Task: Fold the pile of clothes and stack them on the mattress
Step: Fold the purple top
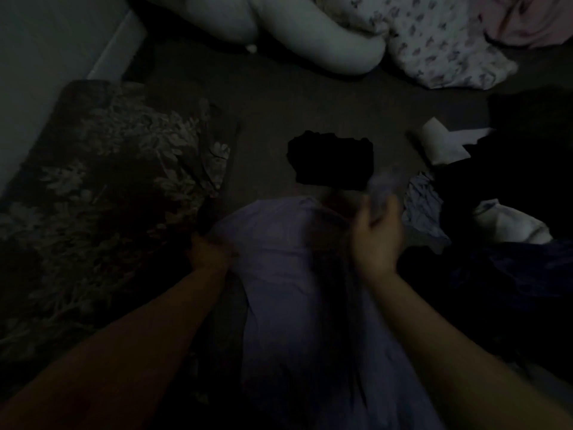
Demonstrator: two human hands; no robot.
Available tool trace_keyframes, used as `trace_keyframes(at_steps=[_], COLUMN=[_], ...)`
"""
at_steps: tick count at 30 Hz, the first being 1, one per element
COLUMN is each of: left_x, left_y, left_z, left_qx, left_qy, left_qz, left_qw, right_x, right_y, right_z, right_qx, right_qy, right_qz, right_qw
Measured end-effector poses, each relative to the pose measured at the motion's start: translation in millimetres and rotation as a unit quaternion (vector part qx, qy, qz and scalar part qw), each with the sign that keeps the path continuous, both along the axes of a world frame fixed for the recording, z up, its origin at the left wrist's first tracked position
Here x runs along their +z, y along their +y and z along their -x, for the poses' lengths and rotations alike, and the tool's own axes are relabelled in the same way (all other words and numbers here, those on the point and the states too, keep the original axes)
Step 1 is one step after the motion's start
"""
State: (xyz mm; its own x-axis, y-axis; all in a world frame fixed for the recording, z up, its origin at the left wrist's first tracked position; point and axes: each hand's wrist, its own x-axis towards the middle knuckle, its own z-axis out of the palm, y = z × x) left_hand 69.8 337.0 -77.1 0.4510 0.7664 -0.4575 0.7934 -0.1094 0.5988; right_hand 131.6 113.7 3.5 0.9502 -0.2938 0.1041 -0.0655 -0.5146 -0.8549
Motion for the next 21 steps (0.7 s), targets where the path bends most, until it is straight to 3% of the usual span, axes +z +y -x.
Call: trace_keyframes(at_steps=[3,5,7,9,11,13,15,17,21], left_x=[-5,-6,-5,-4,-2,-3,-5,-6,-9], left_y=[0,-1,-5,-8,-13,-15,-13,-10,-2], left_z=[8,13,19,24,24,16,1,-16,-32], left_qx=[-0.011,-0.028,-0.086,-0.128,-0.141,-0.154,-0.142,-0.112,-0.239], left_qy=[-0.064,-0.098,-0.098,-0.094,-0.061,-0.027,-0.035,-0.042,0.032], left_qz=[-0.036,-0.079,-0.122,-0.157,-0.179,-0.151,-0.047,0.047,0.050], left_qw=[0.997,0.992,0.984,0.975,0.972,0.976,0.988,0.992,0.969], right_x=[-20,-38,-58,-68,-73,-82,-89,-92,-88], right_y=[69,100,109,98,68,24,-22,-55,-88], right_z=[18,30,39,46,58,73,87,100,125], right_qx=[0.188,0.363,0.459,0.426,0.316,0.204,0.142,0.130,0.185], right_qy=[0.109,0.215,0.267,0.260,0.205,0.147,0.179,0.288,0.352], right_qz=[0.053,0.057,0.051,0.045,0.044,0.105,0.213,0.209,0.251], right_qw=[0.975,0.905,0.846,0.866,0.925,0.962,0.950,0.926,0.883])
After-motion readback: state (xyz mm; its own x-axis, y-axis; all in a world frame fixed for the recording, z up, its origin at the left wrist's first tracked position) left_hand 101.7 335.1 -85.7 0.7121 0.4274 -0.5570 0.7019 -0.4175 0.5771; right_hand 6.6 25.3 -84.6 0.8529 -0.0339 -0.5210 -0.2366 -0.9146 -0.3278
